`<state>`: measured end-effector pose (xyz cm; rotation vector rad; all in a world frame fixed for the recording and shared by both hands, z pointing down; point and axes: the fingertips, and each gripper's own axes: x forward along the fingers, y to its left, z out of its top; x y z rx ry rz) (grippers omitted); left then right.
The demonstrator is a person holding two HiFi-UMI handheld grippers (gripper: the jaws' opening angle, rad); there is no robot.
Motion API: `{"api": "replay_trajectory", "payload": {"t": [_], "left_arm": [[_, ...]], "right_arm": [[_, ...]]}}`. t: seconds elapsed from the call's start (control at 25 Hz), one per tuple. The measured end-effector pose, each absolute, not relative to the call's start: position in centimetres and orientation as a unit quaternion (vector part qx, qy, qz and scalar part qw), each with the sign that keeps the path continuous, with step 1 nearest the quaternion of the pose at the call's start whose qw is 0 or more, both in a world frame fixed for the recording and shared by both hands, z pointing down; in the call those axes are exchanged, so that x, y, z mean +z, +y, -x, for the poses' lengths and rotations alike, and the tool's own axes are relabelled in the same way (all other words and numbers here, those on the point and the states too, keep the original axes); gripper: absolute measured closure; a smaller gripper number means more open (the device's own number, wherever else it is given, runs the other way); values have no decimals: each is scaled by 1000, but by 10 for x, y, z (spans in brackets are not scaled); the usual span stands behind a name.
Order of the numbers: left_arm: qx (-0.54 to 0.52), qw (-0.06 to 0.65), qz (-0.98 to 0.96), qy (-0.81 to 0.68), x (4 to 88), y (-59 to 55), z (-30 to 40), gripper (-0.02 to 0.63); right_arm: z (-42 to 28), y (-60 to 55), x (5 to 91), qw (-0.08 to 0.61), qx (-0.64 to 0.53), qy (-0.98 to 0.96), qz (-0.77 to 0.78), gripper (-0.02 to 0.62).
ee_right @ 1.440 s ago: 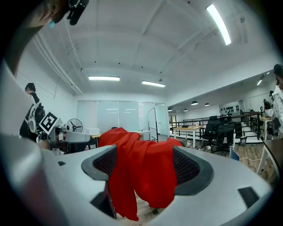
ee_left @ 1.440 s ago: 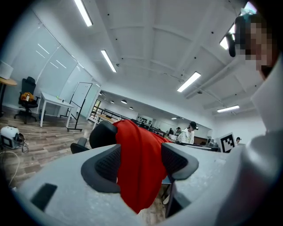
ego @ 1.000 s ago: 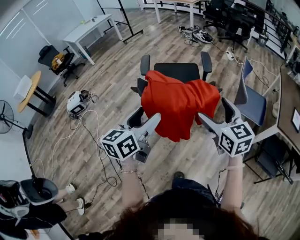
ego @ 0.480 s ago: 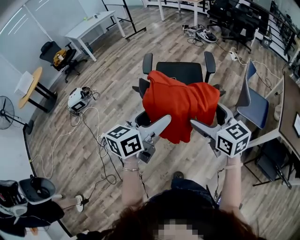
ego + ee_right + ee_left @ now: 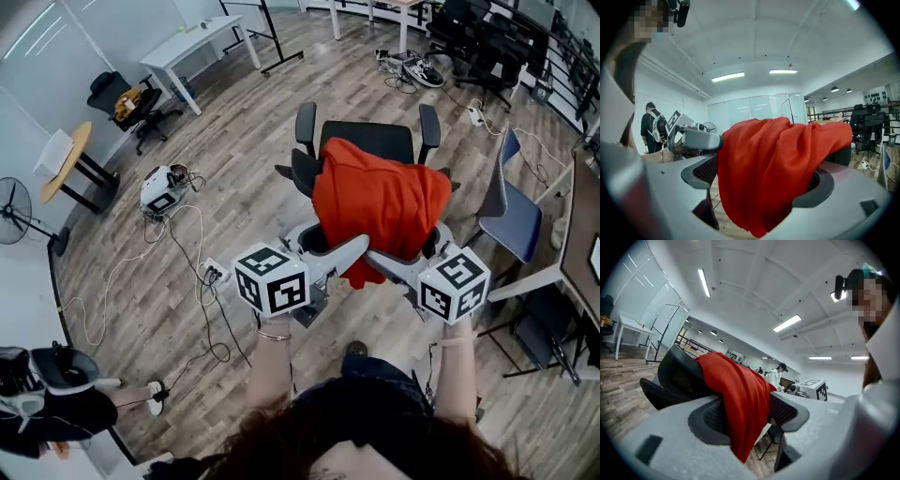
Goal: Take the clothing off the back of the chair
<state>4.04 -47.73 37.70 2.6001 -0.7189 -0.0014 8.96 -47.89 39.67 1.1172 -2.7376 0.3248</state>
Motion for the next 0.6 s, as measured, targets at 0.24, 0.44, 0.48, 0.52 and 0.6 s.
{"api": "replay_trajectory", "payload": {"t": [0.24, 0.44, 0.48, 0.52, 0.6], "left_arm": [[5, 221, -946, -239, 373, -467, -53, 382], [11, 215, -948, -235, 370, -454, -54, 428], [11, 217, -948, -234, 370, -452, -54, 439], [12, 219, -948, -232, 369, -450, -56, 446], [11, 220, -947, -232, 369, -445, -61, 460]], "right_arm": [[-87, -477, 397, 94, 101, -914, -382, 156], [-71, -461, 396, 105, 89, -922, -363, 158], [-68, -459, 396, 108, 85, -923, -359, 160], [-67, -457, 396, 111, 79, -923, -358, 160], [-66, -453, 395, 114, 62, -923, -363, 199]]}}
